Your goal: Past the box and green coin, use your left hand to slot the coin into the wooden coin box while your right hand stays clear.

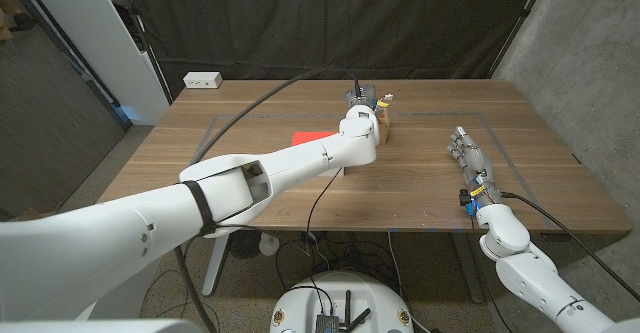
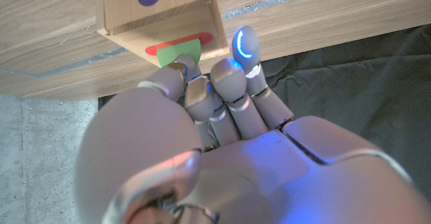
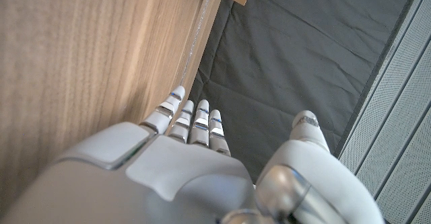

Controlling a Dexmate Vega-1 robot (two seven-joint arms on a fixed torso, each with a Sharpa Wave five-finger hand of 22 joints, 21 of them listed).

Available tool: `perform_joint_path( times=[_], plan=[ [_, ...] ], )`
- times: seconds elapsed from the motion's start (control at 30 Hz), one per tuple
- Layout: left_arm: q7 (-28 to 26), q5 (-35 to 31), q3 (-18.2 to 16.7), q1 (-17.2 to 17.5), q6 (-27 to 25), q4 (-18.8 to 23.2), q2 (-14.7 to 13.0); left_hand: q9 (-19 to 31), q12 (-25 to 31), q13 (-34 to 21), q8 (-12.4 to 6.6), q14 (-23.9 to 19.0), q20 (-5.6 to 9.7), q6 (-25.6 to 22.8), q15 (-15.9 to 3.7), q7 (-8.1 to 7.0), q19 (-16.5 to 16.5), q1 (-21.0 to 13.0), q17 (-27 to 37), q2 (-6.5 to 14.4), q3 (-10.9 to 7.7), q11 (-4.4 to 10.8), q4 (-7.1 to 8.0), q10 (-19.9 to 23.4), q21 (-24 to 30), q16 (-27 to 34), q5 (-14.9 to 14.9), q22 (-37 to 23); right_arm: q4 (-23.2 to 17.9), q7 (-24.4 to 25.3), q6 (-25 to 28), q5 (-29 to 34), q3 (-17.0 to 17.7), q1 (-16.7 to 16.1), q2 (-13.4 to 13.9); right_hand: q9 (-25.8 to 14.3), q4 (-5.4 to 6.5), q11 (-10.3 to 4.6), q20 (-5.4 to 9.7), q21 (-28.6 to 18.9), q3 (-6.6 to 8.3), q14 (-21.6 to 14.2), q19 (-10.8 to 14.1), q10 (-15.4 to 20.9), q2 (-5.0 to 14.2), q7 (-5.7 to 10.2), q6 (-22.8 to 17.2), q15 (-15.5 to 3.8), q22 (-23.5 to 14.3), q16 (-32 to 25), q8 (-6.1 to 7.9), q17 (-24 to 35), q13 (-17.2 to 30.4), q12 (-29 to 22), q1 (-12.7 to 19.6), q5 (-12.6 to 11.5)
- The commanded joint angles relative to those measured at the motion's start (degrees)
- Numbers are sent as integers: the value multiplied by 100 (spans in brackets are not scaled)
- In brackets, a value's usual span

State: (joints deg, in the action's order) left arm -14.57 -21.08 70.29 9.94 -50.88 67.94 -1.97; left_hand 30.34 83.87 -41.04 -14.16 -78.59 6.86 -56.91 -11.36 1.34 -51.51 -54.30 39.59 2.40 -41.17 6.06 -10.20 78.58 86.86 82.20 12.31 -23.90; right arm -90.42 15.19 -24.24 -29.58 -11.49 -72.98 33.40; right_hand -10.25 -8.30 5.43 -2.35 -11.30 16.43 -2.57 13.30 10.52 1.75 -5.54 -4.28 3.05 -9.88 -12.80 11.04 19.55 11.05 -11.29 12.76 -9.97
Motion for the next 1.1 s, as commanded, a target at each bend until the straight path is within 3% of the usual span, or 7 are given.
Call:
perform_joint_path(
  times=[0.03,0.4,0.63,0.7,0.87,1.1],
  plan=[
    [115,46,64,-67,-18,-199,88,13,-45,16,19,-8,530,-668,-31,376,-2,-55,16,-30,-32,18,-6,3,22,-11,26,1,48,-29,-43,-12,-18,25,-5,-34,-4,6,-27,-10,-17,-51,24,49,11,5,-18,28,-17,-52,22,8,10,-23,65,-25],
    [218,90,92,-101,-45,-209,87,-29,-27,-23,48,-31,526,-731,-32,360,-14,-47,2,-78,-10,29,-12,16,31,-14,32,11,33,-8,-46,-13,-12,7,1,-34,-4,-2,-35,-13,-18,-57,38,61,12,15,-32,23,-17,-54,26,9,10,-27,65,-25],
    [370,111,142,-142,-114,-93,18,-97,15,-62,127,-71,509,-676,-40,284,-71,77,-35,-149,38,148,23,81,25,-26,74,75,19,-21,-46,-10,-15,4,14,-34,-4,5,-37,-14,-19,-74,44,70,12,10,-42,26,-17,-60,28,10,10,-30,65,-25],
    [382,113,148,-151,-170,-90,24,-143,27,-63,272,-106,512,-392,-52,311,-94,165,-50,-166,55,186,40,91,23,-25,113,102,25,-27,-61,8,-19,6,20,-34,-4,1,-44,-17,-19,-77,53,72,13,16,-56,32,-17,-61,33,10,11,-31,65,-25],
    [471,110,201,-181,-236,-10,-27,-238,49,-49,416,-124,514,-20,-59,372,-115,267,-89,-214,85,244,35,115,30,-24,175,133,12,-24,-51,-3,-17,5,18,-34,-4,5,-49,-18,-19,-83,58,88,13,16,-65,31,-18,-63,34,11,11,-36,65,-26],
    [424,130,173,-151,-260,52,-57,-396,72,-48,437,-131,517,318,-63,387,-128,350,-102,-264,91,298,21,108,42,-10,240,156,8,-23,-41,12,-27,16,23,-34,-3,5,-49,-19,-20,-87,65,88,13,19,-92,30,-18,-64,42,12,11,-35,65,-26]
  ],
)
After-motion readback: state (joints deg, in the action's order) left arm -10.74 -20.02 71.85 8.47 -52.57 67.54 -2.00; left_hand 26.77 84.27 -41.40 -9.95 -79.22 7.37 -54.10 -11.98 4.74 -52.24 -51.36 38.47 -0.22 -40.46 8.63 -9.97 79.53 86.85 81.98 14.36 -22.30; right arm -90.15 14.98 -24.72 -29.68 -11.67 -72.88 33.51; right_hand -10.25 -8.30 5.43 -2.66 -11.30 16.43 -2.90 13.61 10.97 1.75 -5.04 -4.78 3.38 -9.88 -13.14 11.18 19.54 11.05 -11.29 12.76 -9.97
